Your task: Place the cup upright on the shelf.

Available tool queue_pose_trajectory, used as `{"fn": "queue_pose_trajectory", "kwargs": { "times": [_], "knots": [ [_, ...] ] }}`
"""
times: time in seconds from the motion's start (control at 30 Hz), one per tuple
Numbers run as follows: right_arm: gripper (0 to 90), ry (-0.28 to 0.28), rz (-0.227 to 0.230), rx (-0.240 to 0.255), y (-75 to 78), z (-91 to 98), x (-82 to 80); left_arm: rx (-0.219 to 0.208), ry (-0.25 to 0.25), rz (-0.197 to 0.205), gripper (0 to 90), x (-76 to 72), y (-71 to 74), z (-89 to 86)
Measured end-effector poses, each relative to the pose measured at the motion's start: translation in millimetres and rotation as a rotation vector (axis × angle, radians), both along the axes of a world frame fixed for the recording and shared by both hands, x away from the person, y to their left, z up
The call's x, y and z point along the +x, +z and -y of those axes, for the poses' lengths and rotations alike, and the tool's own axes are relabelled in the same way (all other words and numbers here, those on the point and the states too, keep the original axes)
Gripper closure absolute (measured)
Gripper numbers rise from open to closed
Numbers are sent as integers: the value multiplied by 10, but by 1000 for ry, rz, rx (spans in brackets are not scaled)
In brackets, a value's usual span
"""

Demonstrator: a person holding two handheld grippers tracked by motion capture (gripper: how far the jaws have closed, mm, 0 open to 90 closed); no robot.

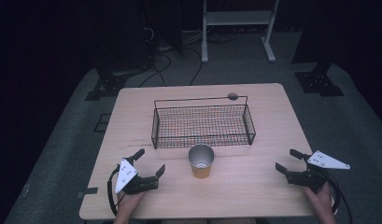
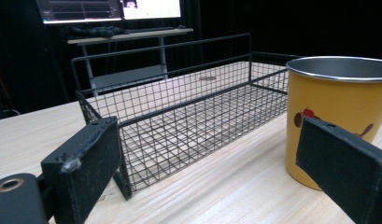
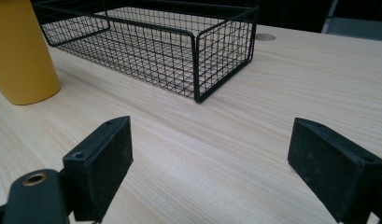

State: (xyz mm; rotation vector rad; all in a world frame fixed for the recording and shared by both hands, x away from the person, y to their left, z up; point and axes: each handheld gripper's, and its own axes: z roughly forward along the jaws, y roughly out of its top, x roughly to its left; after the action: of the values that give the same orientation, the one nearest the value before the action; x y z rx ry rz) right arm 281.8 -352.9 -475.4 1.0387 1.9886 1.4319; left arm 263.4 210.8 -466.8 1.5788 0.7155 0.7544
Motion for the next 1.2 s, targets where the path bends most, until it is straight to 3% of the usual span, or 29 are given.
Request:
{"fn": "queue_pose_trajectory", "kwargs": {
  "times": [0.77,1.2],
  "knots": [
    [130,-1,-7,-17,-3,-30,-1,6,-27,-20,21,-34,-17,80],
    [130,-3,-7,-15,-2,-28,0,12,-77,-34,9,-33,-15,204]
  ]
}}
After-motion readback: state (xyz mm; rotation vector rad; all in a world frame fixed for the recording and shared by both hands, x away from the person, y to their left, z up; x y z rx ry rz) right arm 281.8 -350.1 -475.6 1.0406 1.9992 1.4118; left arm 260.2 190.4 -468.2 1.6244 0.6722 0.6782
